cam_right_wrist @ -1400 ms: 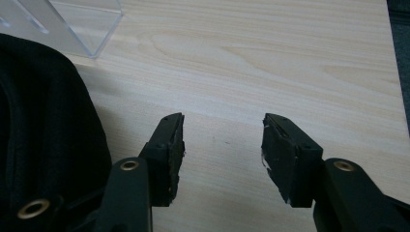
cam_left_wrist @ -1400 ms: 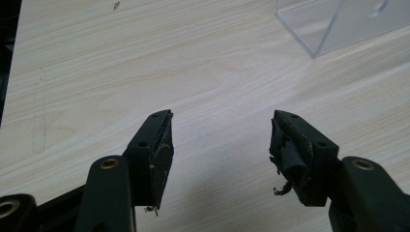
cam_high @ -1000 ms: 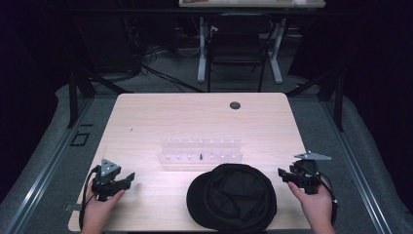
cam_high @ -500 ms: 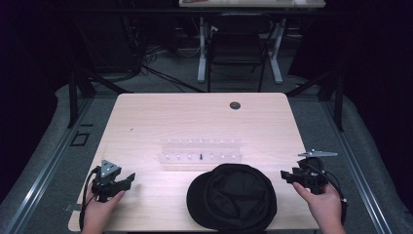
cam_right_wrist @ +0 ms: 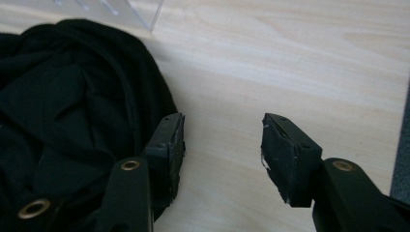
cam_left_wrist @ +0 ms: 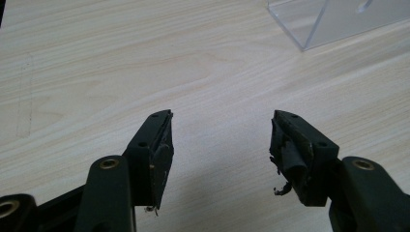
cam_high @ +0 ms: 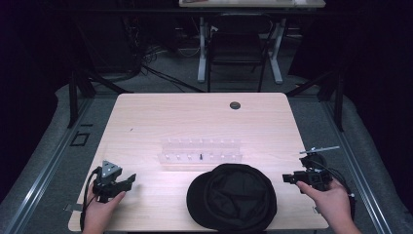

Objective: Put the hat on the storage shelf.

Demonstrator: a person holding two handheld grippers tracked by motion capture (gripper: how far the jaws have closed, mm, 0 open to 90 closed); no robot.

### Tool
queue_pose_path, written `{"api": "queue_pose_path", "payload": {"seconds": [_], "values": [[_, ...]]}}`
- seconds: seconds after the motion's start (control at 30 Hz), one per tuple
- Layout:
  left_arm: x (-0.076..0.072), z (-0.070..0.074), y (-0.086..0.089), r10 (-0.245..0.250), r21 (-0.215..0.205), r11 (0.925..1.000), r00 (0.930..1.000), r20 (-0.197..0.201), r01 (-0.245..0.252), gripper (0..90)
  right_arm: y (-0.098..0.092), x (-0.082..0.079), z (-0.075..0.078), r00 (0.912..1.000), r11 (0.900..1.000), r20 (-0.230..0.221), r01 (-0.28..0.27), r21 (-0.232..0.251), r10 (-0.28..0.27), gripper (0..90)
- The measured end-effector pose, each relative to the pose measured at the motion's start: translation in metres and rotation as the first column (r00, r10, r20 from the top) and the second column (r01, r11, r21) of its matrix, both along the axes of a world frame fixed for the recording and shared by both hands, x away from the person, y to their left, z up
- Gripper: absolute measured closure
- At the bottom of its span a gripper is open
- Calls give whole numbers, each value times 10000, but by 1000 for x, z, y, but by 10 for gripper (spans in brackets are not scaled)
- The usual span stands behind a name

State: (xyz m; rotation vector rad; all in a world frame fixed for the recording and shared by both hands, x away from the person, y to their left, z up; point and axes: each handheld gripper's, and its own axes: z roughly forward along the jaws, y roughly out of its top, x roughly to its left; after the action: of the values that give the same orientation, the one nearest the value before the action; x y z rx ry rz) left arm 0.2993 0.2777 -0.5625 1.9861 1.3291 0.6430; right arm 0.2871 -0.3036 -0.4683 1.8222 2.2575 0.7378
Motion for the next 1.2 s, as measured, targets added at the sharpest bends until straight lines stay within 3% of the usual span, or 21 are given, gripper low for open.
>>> {"api": "queue_pose_path", "payload": {"seconds": [0.3, 0.43, 0.6, 0.8, 1.2], "values": [[0, 0, -1, -54, 85, 9999, 10000, 12, 54, 412, 11, -3, -7, 9955, 9993, -947, -67, 379, 103, 557], [0, 0, -1, -54, 80, 10000, 10000, 12, 54, 412, 13, -2, -11, 9925, 9990, -1191, -218, 379, 262, 563], [0, 0, -2, -80, 86, 9999, 10000, -18, 80, 412, 18, -1, -19, 9915, 9977, -1298, -15, 671, 103, 561], [0, 0, -3, -113, 108, 9999, 9999, -32, 113, 412, 23, 1, -24, 9848, 9984, -1697, -283, 480, 360, 566], [0, 0, -2, -79, 59, 10000, 10000, -10, 79, 412, 28, 9, -39, 9716, 9958, -2349, -86, 908, 298, 664]]}}
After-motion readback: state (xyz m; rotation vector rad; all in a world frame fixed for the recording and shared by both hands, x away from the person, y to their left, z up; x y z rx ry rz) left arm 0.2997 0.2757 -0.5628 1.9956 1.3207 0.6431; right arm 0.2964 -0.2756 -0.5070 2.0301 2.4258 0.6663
